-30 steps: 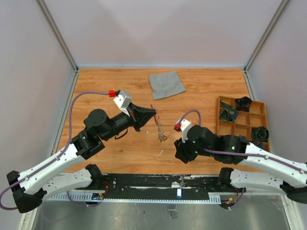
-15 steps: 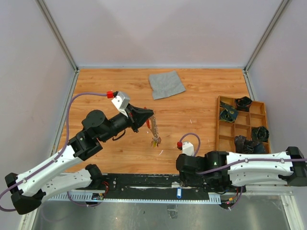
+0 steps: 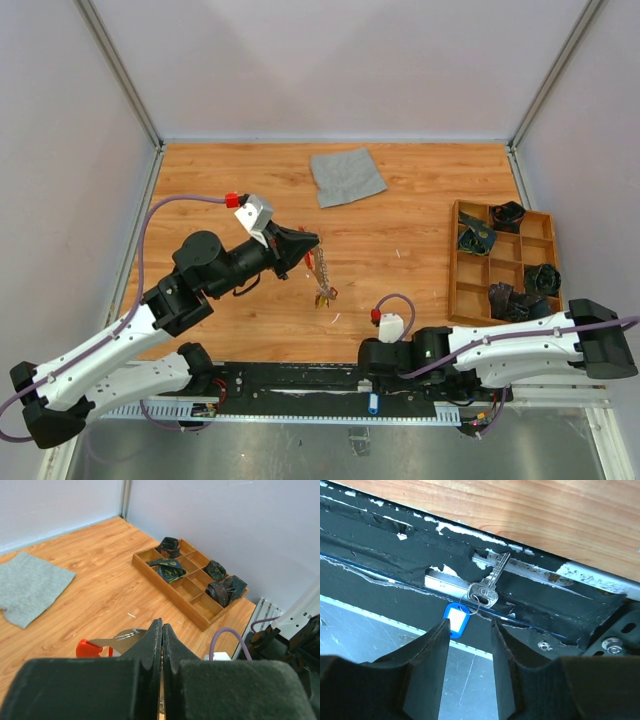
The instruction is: Put the keys on the keyring
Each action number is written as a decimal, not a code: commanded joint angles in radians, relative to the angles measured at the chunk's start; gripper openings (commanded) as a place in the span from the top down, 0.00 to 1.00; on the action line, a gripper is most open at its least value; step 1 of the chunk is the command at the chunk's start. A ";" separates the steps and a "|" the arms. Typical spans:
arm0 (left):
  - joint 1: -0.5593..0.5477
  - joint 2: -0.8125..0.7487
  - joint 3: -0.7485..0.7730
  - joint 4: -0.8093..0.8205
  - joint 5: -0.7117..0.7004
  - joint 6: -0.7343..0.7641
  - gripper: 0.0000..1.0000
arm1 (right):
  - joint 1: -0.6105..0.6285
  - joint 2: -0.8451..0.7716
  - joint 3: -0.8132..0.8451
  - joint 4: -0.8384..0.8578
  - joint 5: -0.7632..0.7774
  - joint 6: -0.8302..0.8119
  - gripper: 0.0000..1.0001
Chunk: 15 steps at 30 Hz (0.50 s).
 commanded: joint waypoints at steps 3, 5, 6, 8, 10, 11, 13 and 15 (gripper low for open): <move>0.002 -0.038 -0.014 0.037 0.016 -0.002 0.99 | 0.032 0.049 -0.031 0.071 -0.035 0.098 0.61; 0.002 -0.041 -0.016 0.037 0.018 -0.003 0.99 | 0.032 0.045 -0.041 0.075 -0.028 0.109 0.61; 0.002 -0.040 -0.016 0.037 0.019 -0.003 0.99 | 0.032 0.041 -0.045 0.078 -0.024 0.114 0.62; 0.002 -0.042 -0.018 0.040 0.022 -0.004 0.99 | 0.032 0.041 -0.051 0.078 -0.018 0.122 0.63; 0.002 -0.042 -0.019 0.044 0.025 -0.003 0.99 | 0.033 0.049 -0.049 0.068 -0.014 0.126 0.64; 0.002 -0.042 -0.019 0.046 0.026 -0.003 0.99 | 0.032 0.055 -0.046 0.060 -0.011 0.127 0.65; 0.002 -0.042 -0.021 0.049 0.026 -0.003 0.99 | 0.031 0.071 -0.043 0.057 -0.003 0.127 0.68; 0.002 -0.041 -0.022 0.051 0.027 -0.003 0.99 | 0.032 0.086 -0.040 0.059 -0.001 0.127 0.68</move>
